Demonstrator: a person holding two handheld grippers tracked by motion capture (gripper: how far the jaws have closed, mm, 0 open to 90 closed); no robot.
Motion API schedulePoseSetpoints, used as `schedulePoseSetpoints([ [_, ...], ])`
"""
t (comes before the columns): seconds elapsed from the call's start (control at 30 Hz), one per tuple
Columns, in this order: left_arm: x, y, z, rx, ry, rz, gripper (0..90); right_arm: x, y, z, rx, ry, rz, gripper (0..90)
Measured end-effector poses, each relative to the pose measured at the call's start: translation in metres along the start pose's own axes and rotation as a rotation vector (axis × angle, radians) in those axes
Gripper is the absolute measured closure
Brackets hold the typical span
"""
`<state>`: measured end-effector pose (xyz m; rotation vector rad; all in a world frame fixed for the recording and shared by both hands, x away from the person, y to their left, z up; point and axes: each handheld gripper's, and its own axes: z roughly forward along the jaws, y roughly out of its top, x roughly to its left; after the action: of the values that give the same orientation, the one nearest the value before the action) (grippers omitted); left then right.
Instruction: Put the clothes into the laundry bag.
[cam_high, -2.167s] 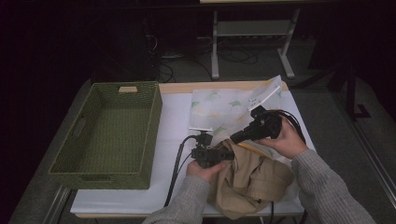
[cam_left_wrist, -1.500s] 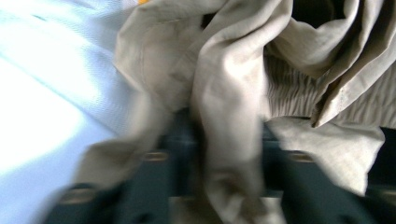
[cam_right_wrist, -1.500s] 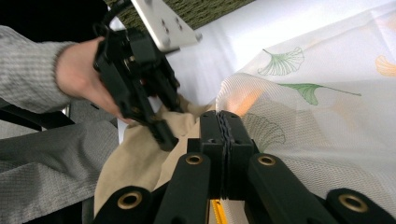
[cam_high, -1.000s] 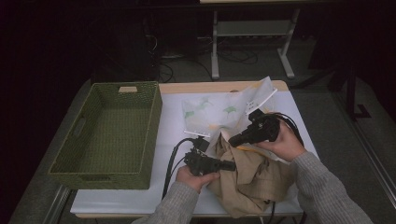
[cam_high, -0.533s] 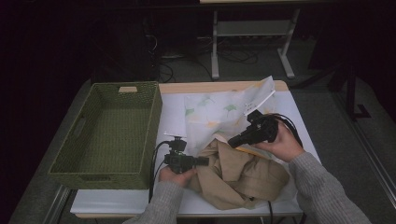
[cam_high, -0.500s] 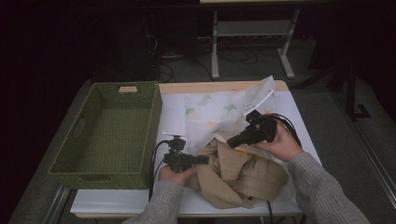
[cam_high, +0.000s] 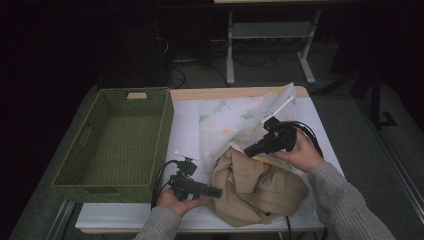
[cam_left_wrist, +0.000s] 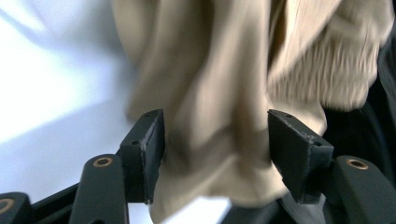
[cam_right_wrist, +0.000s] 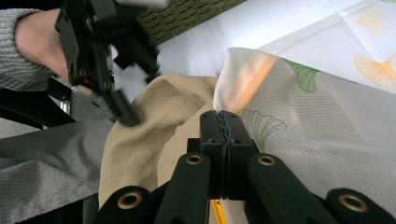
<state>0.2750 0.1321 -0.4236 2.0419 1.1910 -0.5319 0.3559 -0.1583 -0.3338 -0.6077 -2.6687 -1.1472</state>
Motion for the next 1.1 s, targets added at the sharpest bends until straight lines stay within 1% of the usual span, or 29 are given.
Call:
schedulePoseSetpoints([
  [0.03, 0.001, -0.002, 0.005, 0.033, -0.024, 0.004, 44.7, 0.000, 0.000, 0.000, -0.002, -0.001, 0.000, 88.5],
  [0.07, 0.000, -0.003, 0.009, 0.050, -0.040, 0.021, 54.5, 0.001, 0.001, 0.001, -0.002, -0.001, -0.003, 88.6],
  [0.13, -0.005, -0.003, 0.017, 0.067, -0.083, 0.062, 76.9, 0.002, 0.002, 0.003, -0.002, 0.001, -0.007, 88.6],
  [0.17, -0.009, -0.002, 0.020, 0.056, -0.096, 0.079, 83.2, 0.003, 0.002, 0.004, 0.003, 0.002, -0.010, 88.6],
  [0.2, -0.014, 0.002, 0.020, 0.045, -0.125, 0.083, 85.5, 0.003, 0.003, 0.005, 0.006, 0.002, -0.012, 88.6],
  [0.27, -0.025, 0.011, 0.016, -0.005, -0.185, 0.097, 86.6, 0.004, 0.004, 0.006, 0.011, 0.005, -0.013, 88.6],
  [0.3, -0.031, 0.018, 0.013, -0.024, -0.201, 0.118, 86.6, 0.004, 0.004, 0.007, 0.010, 0.007, -0.015, 88.6],
  [0.33, -0.037, 0.025, 0.010, -0.058, -0.207, 0.133, 86.6, 0.004, 0.005, 0.008, 0.010, 0.007, -0.020, 88.6],
  [0.37, -0.041, 0.031, 0.007, -0.095, -0.219, 0.132, 86.6, 0.004, 0.005, 0.008, 0.009, 0.009, -0.020, 88.6],
  [0.4, -0.043, 0.037, 0.006, -0.125, -0.235, 0.119, 86.7, 0.004, 0.005, 0.008, 0.008, 0.012, -0.019, 88.6],
  [0.47, -0.045, 0.048, 0.008, -0.188, -0.247, 0.089, 86.7, 0.006, 0.005, 0.007, 0.004, 0.017, -0.019, 88.6],
  [0.5, -0.044, 0.053, 0.010, -0.205, -0.271, 0.070, 86.7, 0.006, 0.005, 0.006, 0.001, 0.017, -0.021, 88.6],
  [0.53, -0.045, 0.056, 0.011, -0.226, -0.280, 0.067, 86.7, 0.006, 0.004, 0.005, -0.001, 0.015, -0.022, 88.6],
  [0.57, -0.046, 0.059, 0.012, -0.241, -0.276, 0.065, 86.7, 0.006, 0.004, 0.003, -0.005, 0.016, -0.022, 88.6],
  [0.6, -0.046, 0.061, 0.011, -0.253, -0.286, 0.052, 86.7, 0.006, 0.003, 0.000, -0.011, 0.017, -0.019, 88.6],
  [0.67, -0.048, 0.063, 0.008, -0.274, -0.332, 0.048, 86.6, 0.006, 0.001, -0.004, -0.018, 0.015, -0.018, 88.6],
  [0.73, -0.049, 0.061, 0.004, -0.267, -0.339, 0.062, 86.5, 0.006, -0.001, -0.007, -0.021, 0.012, -0.015, 88.6],
  [0.77, -0.050, 0.059, 0.002, -0.265, -0.331, 0.076, 86.4, 0.005, -0.002, -0.008, -0.021, 0.012, -0.012, 88.6],
  [0.8, -0.050, 0.057, 0.002, -0.250, -0.317, 0.086, 85.6, 0.005, -0.002, -0.008, -0.022, 0.011, -0.009, 88.6],
  [0.83, -0.048, 0.054, 0.003, -0.232, -0.295, 0.080, 81.5, 0.004, -0.003, -0.008, -0.021, 0.010, -0.008, 88.6],
  [0.9, -0.041, 0.048, 0.005, -0.189, -0.247, 0.044, 70.8, 0.006, -0.002, -0.007, -0.017, 0.007, -0.014, 88.6],
  [0.93, -0.037, 0.045, 0.006, -0.175, -0.229, 0.029, 66.4, 0.006, -0.001, -0.006, -0.014, 0.005, -0.017, 88.6],
  [0.97, -0.033, 0.042, 0.007, -0.160, -0.226, 0.002, 62.2, 0.007, -0.001, -0.005, -0.011, 0.003, -0.017, 88.6],
  [1.0, -0.030, 0.039, 0.005, -0.155, -0.218, -0.015, 59.7, 0.007, -0.001, -0.004, -0.006, 0.001, -0.019, 88.6],
  [1.03, -0.028, 0.036, 0.003, -0.152, -0.187, -0.005, 60.3, 0.007, -0.001, -0.003, -0.001, -0.001, -0.020, 88.6],
  [1.07, -0.027, 0.034, 0.000, -0.143, -0.164, 0.000, 63.9, 0.007, -0.001, -0.002, 0.003, -0.001, -0.017, 88.6],
  [1.1, -0.025, 0.033, -0.002, -0.134, -0.154, -0.010, 65.2, 0.006, 0.000, 0.000, 0.002, -0.001, -0.018, 88.6],
])
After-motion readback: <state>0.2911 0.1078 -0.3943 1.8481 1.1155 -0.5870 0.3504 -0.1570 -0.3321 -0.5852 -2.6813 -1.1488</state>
